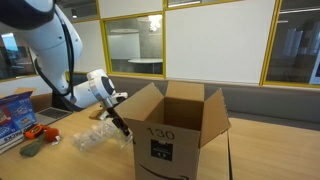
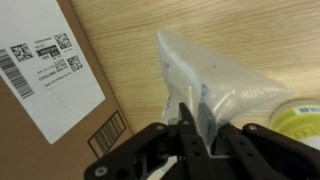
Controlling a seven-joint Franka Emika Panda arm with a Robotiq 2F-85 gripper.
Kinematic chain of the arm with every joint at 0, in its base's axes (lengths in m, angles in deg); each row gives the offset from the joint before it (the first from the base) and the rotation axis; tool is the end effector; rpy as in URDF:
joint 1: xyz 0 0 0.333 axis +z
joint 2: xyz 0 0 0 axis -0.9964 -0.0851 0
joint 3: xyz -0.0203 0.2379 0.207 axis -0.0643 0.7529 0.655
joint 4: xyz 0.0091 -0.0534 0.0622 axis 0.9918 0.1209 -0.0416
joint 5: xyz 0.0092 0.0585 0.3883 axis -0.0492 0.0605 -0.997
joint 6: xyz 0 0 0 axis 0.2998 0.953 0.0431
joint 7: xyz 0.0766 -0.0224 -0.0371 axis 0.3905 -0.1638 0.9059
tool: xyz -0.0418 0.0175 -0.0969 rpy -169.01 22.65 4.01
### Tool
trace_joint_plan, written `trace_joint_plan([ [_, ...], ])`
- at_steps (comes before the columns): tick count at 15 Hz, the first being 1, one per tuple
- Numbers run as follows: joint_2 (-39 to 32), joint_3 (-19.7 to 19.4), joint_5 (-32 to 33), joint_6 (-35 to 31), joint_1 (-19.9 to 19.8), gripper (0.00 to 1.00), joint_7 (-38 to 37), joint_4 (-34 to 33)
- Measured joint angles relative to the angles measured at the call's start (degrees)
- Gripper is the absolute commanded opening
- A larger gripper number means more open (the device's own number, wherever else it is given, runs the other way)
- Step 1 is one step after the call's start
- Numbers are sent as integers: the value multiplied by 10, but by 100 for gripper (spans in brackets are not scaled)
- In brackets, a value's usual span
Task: Put the objects on the table in the box
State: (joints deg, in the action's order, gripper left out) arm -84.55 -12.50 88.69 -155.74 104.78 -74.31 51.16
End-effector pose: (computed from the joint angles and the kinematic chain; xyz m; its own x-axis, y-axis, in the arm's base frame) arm 0.6328 0.1158 0.1960 0.8882 -0.4129 0.2017 -0.4577 -0.8337 0.3091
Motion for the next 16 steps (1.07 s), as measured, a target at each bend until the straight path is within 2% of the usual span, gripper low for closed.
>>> trace_joint_plan([
  [6,160,5,108,-27,43,14,-88,92],
  [9,250,29,182,-17,44,14,-149,136],
  [12,335,72,229,15,25,15,-197,175],
  [16,427,122,236,40,-26,14,-225,223],
])
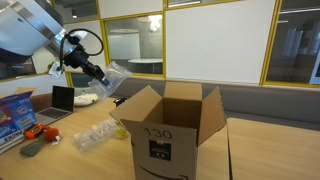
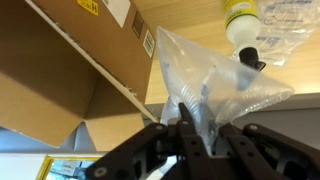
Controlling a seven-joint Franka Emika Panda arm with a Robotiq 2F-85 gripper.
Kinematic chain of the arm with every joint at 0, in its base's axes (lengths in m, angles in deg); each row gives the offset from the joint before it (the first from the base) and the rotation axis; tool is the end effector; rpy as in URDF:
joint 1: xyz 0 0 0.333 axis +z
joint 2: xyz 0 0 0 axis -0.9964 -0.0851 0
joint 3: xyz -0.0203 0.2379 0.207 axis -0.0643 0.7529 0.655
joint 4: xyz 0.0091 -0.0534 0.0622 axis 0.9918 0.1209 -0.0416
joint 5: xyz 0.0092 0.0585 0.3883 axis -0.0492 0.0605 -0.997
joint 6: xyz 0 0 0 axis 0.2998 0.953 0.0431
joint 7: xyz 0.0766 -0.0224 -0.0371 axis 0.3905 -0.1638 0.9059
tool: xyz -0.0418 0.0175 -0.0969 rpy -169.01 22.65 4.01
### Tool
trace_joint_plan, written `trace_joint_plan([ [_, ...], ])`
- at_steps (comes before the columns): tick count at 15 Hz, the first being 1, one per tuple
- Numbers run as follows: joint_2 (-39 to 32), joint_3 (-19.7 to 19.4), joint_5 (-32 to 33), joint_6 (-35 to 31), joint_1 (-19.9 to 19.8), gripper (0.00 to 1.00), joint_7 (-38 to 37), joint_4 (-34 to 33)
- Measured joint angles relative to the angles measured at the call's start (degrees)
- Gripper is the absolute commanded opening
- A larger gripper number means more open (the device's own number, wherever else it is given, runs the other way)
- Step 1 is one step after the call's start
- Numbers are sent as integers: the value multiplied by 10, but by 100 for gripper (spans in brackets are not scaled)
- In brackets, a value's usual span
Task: Put the objects on the table in the box
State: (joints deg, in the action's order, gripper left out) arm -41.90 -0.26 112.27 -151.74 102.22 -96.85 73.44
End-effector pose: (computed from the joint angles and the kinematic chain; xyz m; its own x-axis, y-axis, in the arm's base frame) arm 0.5031 0.1651 0.4614 0.6904 -0.3581 0.6286 -0.5369 -0.8360 0.1135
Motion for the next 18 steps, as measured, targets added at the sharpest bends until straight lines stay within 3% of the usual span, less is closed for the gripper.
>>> trace_joint_plan([
  [10,79,5,0,5,-148,14,-16,55],
  [14,74,-18,-4,-11,-185,14,-15,68],
  [18,36,-55,-21,-75,-214,14,-10,90],
])
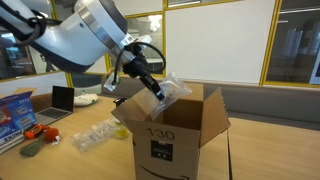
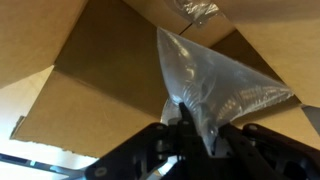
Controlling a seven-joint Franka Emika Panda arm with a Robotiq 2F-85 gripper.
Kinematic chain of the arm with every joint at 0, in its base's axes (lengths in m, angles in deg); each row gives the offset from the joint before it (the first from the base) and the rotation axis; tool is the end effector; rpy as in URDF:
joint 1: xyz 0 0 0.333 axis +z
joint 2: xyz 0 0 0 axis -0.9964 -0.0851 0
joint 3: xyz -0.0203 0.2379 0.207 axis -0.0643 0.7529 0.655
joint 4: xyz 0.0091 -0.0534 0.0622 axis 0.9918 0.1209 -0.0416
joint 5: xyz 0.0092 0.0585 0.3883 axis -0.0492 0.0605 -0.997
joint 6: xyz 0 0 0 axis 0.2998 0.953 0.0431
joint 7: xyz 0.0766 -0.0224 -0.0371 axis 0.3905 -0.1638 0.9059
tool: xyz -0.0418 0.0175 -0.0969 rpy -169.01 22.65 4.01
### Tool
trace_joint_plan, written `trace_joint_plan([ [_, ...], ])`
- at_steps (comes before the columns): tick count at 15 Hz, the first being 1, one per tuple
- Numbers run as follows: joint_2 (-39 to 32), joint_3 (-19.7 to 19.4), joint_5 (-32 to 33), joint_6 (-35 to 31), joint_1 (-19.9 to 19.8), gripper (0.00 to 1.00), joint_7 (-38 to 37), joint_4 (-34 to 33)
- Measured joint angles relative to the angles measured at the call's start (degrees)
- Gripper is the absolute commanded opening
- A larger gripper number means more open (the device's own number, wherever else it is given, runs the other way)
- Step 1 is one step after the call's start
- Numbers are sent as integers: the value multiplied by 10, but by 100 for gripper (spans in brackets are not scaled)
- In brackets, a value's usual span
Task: Put the objects on the table in the box
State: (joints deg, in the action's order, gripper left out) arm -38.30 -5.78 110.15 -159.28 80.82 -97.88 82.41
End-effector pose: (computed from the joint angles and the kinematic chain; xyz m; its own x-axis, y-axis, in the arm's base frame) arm 0.4928 -0.0644 0.4276 0.4721 -0.6700 0.5728 -0.8340 -0.5501 0.0439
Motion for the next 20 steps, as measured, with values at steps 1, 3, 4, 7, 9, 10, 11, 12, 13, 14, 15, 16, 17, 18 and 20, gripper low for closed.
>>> trace_joint_plan([
  [1,-14,-8,-10,-17,-6,22,5,2],
  [3,-43,-18,-30,-44,-14,46,18,3],
  [4,-57,-21,-42,-55,-17,53,26,2],
  [7,-95,-26,-92,-78,-19,78,63,1],
  [9,-115,-26,-125,-87,-19,92,89,-2],
  [10,-123,-26,-139,-89,-19,99,100,-4],
  [11,-130,-27,-152,-92,-19,100,112,-7],
  [12,-135,-26,-164,-93,-19,100,122,-9],
  [13,-139,-26,-174,-94,-18,100,132,-11],
  [14,-140,-26,-181,-94,-17,100,138,-13],
  [15,-140,-26,-182,-94,-15,100,140,-15],
  [16,-139,-26,-182,-94,-12,100,140,-17],
  [17,-137,-26,-182,-94,-8,100,140,-20],
  [18,-134,-24,-178,-94,-3,100,139,-22],
  [20,-120,-18,-148,-90,10,100,122,-27],
])
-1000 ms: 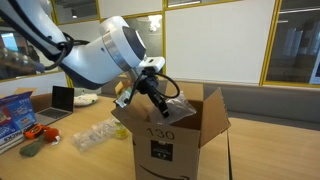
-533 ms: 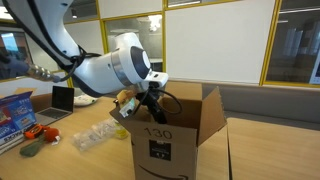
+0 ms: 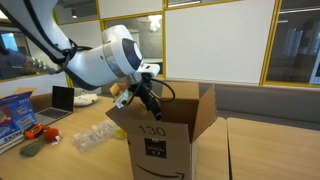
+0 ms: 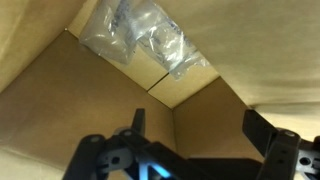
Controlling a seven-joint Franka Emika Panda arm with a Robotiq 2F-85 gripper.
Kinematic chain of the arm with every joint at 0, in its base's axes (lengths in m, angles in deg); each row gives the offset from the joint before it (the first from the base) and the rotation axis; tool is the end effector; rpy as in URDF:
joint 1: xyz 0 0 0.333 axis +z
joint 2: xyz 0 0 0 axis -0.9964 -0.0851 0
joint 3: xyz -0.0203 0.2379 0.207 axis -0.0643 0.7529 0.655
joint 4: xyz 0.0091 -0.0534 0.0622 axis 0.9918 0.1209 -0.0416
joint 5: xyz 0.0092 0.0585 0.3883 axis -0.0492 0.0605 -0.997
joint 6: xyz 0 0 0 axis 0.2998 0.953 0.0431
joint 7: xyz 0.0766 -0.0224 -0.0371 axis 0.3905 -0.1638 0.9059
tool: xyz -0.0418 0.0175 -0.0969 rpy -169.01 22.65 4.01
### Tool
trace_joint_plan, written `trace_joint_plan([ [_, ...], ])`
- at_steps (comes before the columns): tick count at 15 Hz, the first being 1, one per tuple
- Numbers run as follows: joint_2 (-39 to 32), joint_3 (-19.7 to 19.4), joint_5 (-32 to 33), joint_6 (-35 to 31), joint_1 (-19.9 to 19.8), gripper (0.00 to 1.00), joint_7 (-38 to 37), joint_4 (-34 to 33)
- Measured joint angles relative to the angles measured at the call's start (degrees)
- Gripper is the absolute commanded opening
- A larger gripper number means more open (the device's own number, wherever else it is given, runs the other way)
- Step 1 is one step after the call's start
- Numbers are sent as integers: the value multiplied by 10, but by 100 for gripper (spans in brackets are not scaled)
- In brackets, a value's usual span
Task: Put the objects on the table in the box
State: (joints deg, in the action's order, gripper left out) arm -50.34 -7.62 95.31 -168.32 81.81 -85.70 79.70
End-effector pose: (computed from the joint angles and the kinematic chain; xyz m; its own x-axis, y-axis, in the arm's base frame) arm 0.5288 -0.0642 0.3556 0.5727 -0.7219 0.3884 -0.7837 -0.6211 0.0010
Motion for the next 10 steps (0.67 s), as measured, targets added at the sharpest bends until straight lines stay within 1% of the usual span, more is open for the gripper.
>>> trace_joint_plan([
  [2,19,12,39,10,13,100,-27,-3],
  [5,49,46,81,37,31,100,-58,-10],
  [10,68,110,91,65,65,100,-64,-34],
])
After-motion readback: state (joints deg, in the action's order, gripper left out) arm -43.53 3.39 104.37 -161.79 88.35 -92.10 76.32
